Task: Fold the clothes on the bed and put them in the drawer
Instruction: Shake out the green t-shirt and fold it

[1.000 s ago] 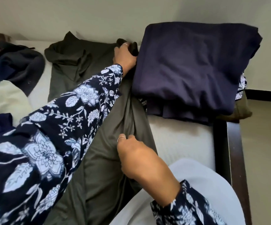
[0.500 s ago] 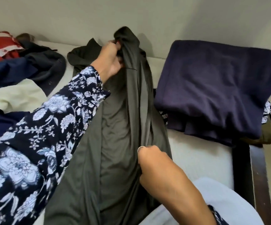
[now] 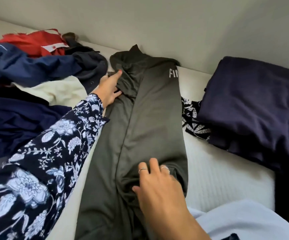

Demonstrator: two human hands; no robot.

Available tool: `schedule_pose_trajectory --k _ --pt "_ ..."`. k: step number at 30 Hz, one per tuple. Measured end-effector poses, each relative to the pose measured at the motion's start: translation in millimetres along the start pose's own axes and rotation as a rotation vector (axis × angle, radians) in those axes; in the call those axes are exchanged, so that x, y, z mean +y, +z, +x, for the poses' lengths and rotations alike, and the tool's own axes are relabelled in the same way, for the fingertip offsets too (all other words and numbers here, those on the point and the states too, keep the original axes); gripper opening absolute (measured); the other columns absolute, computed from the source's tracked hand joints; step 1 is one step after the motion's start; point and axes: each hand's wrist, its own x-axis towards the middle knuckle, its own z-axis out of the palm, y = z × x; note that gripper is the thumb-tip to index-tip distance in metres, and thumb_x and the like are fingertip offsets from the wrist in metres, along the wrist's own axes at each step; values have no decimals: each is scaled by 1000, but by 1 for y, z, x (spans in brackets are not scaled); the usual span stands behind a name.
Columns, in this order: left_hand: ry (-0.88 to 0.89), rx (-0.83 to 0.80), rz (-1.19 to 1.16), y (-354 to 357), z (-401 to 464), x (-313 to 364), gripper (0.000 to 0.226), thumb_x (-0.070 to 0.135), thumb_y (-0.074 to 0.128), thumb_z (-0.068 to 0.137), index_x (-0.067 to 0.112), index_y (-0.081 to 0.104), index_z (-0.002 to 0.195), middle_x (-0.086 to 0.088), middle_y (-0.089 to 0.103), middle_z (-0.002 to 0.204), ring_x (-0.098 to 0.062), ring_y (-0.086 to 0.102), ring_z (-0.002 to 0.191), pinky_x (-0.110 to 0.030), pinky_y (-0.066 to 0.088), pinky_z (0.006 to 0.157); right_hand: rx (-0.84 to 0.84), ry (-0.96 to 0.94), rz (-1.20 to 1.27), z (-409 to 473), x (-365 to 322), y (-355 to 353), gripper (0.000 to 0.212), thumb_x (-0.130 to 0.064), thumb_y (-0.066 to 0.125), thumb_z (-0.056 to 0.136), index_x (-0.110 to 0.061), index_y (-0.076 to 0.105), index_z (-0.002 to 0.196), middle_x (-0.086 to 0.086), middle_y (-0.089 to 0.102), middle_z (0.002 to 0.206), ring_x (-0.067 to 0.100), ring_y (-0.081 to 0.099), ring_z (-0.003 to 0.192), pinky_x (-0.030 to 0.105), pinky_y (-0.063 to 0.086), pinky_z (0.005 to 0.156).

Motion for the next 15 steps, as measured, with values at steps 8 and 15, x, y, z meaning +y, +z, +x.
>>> schedule_pose_trajectory --k 8,15 --pt "280 34 379 3 -1 0 66 23 70 86 34 36 141 3 54 126 -14 57 105 -36 53 75 -81 10 -134 -9 20 -12 74 -29 60 93 -18 11 147 4 35 136 26 48 119 30 32 65" --pt "415 158 994 16 18 1 9 23 74 78 18 70 84 -13 66 108 -26 62 102 -32 50 90 -283 -24 -97 -5 10 -19 28 -19 40 102 -15 42 130 11 54 122 28 50 119 30 19 51"
